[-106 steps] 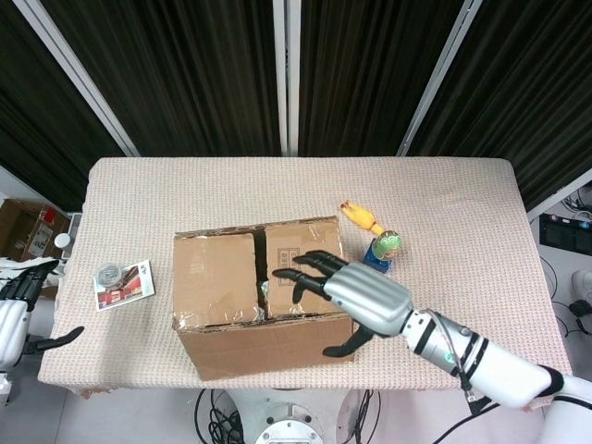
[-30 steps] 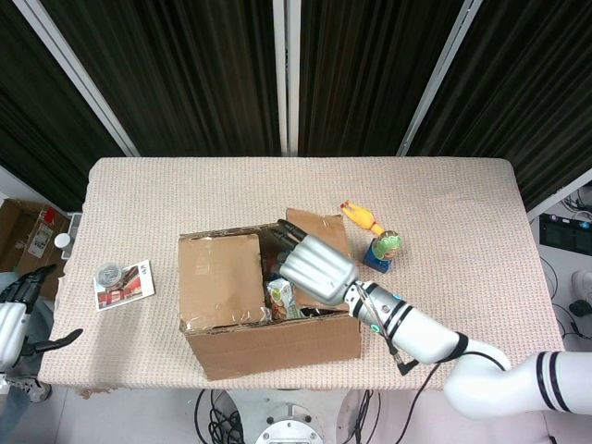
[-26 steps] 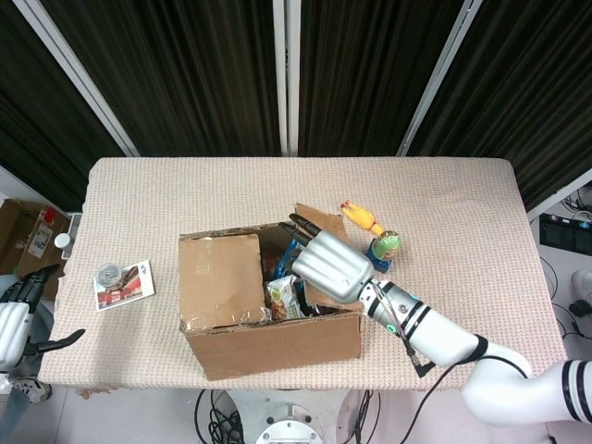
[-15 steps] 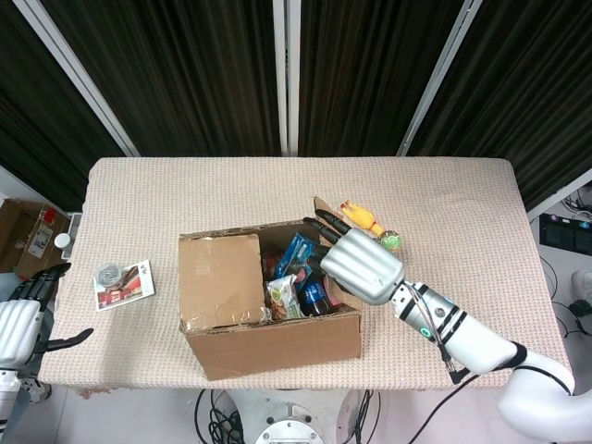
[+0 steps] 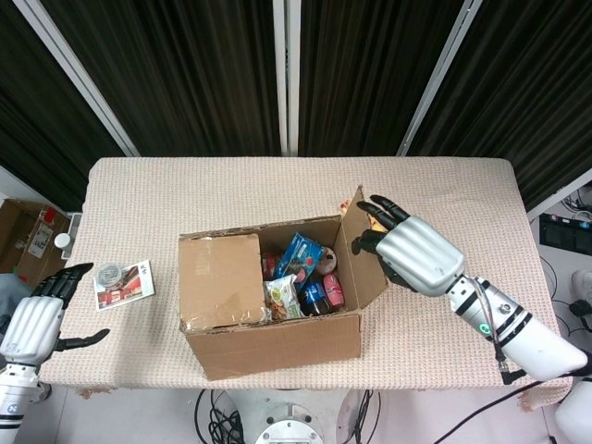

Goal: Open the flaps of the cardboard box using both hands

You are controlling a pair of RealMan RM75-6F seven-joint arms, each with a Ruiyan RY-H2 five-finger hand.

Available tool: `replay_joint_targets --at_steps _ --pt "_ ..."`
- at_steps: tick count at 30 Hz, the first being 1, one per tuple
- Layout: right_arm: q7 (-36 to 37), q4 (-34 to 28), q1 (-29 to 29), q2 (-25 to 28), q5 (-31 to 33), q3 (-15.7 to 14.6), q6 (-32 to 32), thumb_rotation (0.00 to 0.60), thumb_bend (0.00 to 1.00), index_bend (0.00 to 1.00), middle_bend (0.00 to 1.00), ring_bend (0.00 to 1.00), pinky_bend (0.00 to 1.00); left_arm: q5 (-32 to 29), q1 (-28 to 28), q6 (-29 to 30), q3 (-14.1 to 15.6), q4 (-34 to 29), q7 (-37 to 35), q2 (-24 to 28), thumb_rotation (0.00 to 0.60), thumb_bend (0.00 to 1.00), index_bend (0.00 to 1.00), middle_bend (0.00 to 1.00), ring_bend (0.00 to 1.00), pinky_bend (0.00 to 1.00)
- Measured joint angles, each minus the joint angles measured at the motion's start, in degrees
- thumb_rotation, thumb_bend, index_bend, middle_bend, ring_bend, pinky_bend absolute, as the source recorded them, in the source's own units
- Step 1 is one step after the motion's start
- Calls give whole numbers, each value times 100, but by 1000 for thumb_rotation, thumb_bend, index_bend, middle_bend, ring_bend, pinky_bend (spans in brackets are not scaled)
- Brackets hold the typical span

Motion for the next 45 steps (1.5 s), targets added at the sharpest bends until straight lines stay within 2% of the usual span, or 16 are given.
replay_joint_targets --at_steps 7,11,15,19,25,27,29,32,36,41,42,45 --pt "711 65 -234 514 -52 38 -416 600 779 142 348 0 0 -22 -59 -58 -1 -106 87 22 510 0 104 125 121 204" --pt "900 250 -338 541 -112 11 -801 600 779 110 345 0 0 -25 -67 -56 0 -112 83 -5 508 0 103 125 121 204" --pt "1088 497 -497 434 -156 -7 -847 600 779 96 342 0 0 -22 -63 -7 -14 -117 87 -1 508 0 104 126 121 204" --pt "1271 592 -657 360 -297 18 -527 600 772 62 298 0 0 -29 -85 75 -110 -147 83 50 507 0 104 125 121 204" --pt "1644 744 -1066 283 -657 76 482 600 768 0 169 0 0 51 -383 45 -409 -548 403 234 495 0 101 126 121 203" --pt "1767 812 -1238 257 -721 101 828 600 768 0 158 0 0 140 -602 -96 -516 -774 588 276 500 0 101 129 121 203" --pt "1893 878 -1399 221 -726 130 1109 600 767 0 139 0 0 225 -826 -309 -596 -942 680 288 533 7 102 138 121 203" --pt "2090 966 -1592 161 -694 168 1422 600 764 0 126 0 0 419 -1313 -812 -727 -1139 692 247 590 117 144 176 121 203" --pt "2297 1068 -1817 135 -686 184 1688 600 753 0 118 0 0 736 -2197 -1617 -921 -1187 506 -9 596 300 204 231 121 203" --pt "2507 1190 -2007 136 -740 168 1914 600 745 0 118 0 0 1046 -3219 -2365 -1154 -834 323 -596 600 765 294 275 115 203" --pt "2555 1227 -2041 133 -752 164 1953 600 744 0 118 0 0 1081 -3427 -2561 -1189 -693 287 -721 600 814 302 280 111 203" --pt "2701 1365 -2139 119 -788 152 2060 600 743 0 119 0 0 1144 -3887 -3048 -1231 -370 263 -952 600 875 305 288 103 203"
